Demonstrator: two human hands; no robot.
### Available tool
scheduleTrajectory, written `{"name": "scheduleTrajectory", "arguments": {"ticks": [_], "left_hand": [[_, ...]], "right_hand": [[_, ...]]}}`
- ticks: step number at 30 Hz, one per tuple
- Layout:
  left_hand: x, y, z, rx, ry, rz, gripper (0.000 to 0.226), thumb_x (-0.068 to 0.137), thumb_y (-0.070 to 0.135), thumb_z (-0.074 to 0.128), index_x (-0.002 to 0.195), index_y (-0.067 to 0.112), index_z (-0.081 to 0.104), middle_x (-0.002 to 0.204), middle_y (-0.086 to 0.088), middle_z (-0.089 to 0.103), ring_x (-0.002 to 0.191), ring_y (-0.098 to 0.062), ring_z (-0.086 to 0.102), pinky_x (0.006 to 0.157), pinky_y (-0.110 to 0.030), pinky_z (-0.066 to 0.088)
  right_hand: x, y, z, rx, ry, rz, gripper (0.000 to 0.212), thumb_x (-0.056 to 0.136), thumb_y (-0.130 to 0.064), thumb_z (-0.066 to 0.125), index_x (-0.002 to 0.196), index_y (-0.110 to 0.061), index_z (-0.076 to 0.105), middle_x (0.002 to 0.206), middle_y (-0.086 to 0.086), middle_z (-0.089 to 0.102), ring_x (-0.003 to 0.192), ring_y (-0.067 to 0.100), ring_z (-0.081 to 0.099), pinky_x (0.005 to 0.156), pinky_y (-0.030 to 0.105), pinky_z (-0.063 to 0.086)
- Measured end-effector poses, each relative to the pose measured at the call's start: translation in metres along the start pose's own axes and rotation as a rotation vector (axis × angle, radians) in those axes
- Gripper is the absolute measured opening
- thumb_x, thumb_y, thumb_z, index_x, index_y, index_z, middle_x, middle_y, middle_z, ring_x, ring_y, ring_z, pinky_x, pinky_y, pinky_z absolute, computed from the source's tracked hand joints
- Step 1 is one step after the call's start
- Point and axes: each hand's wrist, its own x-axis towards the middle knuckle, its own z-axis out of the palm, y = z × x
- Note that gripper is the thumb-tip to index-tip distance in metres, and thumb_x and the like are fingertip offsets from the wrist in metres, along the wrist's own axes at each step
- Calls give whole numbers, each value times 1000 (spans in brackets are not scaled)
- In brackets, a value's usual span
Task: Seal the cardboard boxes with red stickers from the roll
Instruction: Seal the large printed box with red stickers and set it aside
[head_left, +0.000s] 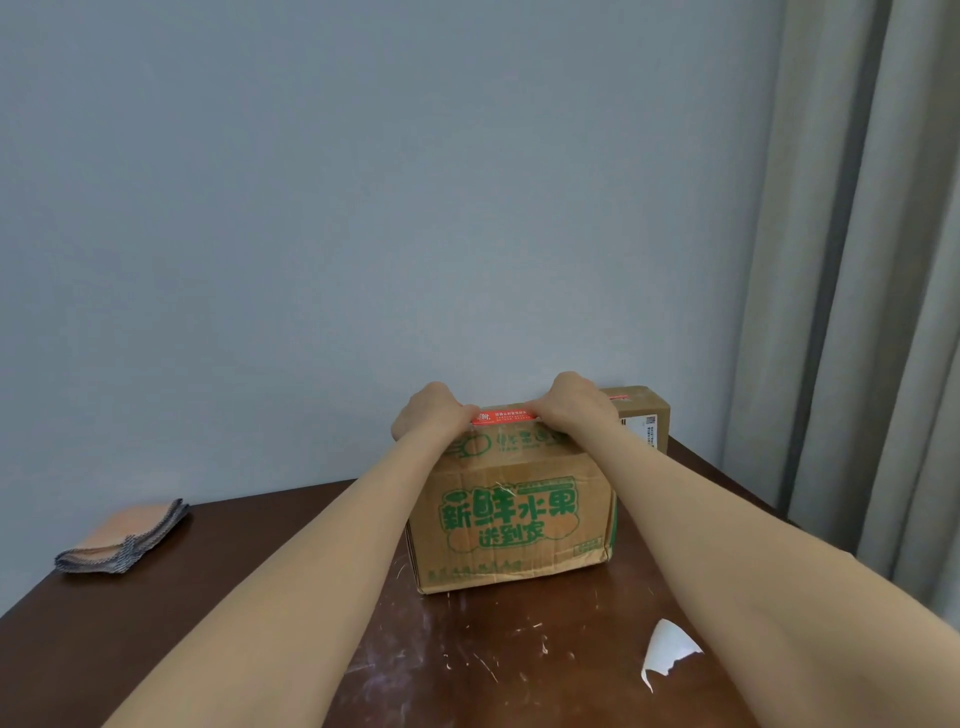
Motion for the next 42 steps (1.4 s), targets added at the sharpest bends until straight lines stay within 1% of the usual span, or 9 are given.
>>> {"name": "scheduleTrajectory", "arguments": {"ticks": [8, 13, 22, 27, 32, 34, 36, 39, 42], "left_hand": [[0, -3, 1, 12, 1, -16, 35, 83, 44, 61, 94, 12, 67, 86, -1, 65, 79, -20, 62, 56, -26, 38], [-2, -2, 2, 60, 22, -15, 41, 80, 53, 63, 95, 15, 67, 89, 0, 66, 80, -20, 62, 56, -26, 40], [-5, 1, 2, 100, 10, -28, 34, 80, 48, 64, 87, 15, 64, 76, 2, 59, 70, -18, 58, 51, -23, 34], [-6, 2, 1, 117, 1, -31, 31, 81, 45, 64, 87, 15, 62, 76, 2, 58, 71, -18, 57, 51, -23, 34], [-7, 3, 1, 124, -7, -17, 30, 82, 44, 64, 82, 16, 57, 77, 2, 57, 73, -18, 56, 52, -23, 34], [-8, 4, 1, 136, -8, -5, 31, 83, 44, 63, 76, 17, 52, 76, 2, 54, 72, -18, 55, 52, -23, 34], [-9, 4, 1, 152, -8, 9, 32, 83, 44, 63, 73, 17, 49, 75, 3, 53, 73, -17, 54, 52, -24, 34], [-10, 2, -3, 156, -18, 16, 36, 81, 46, 65, 73, 15, 51, 72, 2, 52, 71, -18, 54, 51, -24, 34], [-9, -2, -8, 149, -55, 45, 38, 80, 49, 67, 74, 13, 55, 73, 0, 55, 71, -19, 55, 51, -26, 35]], "right_hand": [[-2, -4, 2, -32, 0, 2, 25, 84, -28, 59, 67, -17, 43, 87, 4, 56, 81, 28, 55, 67, 30, 40], [-4, -6, 3, -60, 2, 8, 23, 85, -28, 59, 70, -17, 46, 87, 3, 58, 82, 27, 57, 68, 30, 41], [-5, -9, 4, -76, 0, 14, 24, 83, -24, 60, 66, -17, 44, 76, 1, 52, 77, 26, 54, 58, 26, 35], [-6, -11, 5, -91, -2, 27, 22, 84, -25, 60, 69, -17, 46, 86, 2, 57, 81, 26, 56, 67, 30, 40], [-6, -11, 5, -126, -7, 27, 20, 86, -26, 59, 72, -16, 49, 89, 3, 58, 83, 25, 56, 68, 30, 41], [-7, -12, 4, -135, -7, 24, 18, 86, -29, 61, 79, -15, 52, 90, 2, 58, 83, 25, 56, 68, 30, 41], [-7, -11, 3, -122, -2, 25, 21, 84, -32, 66, 82, -15, 53, 87, 2, 57, 82, 25, 56, 66, 29, 41], [-7, -8, 0, -95, -4, 22, 29, 81, -34, 68, 72, -16, 47, 82, 1, 56, 77, 24, 56, 55, 26, 37], [-6, -6, 2, -92, -11, 4, 28, 83, -32, 65, 68, -16, 47, 81, 2, 57, 74, 25, 55, 50, 25, 33]]}}
